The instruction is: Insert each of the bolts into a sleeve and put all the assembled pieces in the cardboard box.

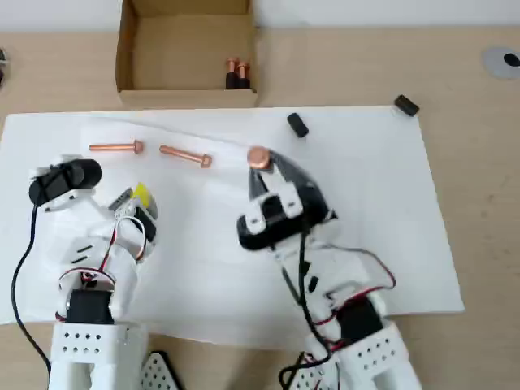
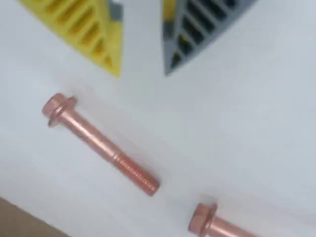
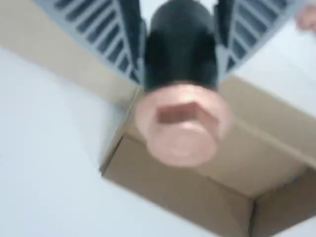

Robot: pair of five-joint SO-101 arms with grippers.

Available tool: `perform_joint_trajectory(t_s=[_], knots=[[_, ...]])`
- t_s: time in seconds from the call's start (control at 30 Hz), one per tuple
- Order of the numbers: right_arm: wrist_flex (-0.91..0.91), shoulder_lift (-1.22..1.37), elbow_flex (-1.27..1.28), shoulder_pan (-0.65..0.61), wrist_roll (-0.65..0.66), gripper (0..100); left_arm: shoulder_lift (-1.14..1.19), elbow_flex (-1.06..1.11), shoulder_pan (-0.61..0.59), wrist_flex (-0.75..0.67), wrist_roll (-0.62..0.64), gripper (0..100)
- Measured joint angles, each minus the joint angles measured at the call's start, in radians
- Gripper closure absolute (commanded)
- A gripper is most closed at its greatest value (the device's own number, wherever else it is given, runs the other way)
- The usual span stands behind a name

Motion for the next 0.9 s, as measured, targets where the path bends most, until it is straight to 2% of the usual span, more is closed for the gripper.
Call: perform_joint_trajectory(t_s=[0.2,0.43,0.6,0.9], knots=[[-0.135,0.41,-0.232,0.0,-0.035,98.7,0.0,0.032,0.0,0.0,0.023,93],[-0.25,0.79,-0.453,0.006,-0.133,98.7,0.0,0.032,0.0,0.0,0.029,93],[-0.279,0.996,-0.608,0.008,-0.18,98.7,0.0,0.032,0.0,0.0,0.058,93],[-0.281,1.359,-0.95,0.023,-0.187,98.7,0.0,0.032,0.0,0.0,0.083,93]])
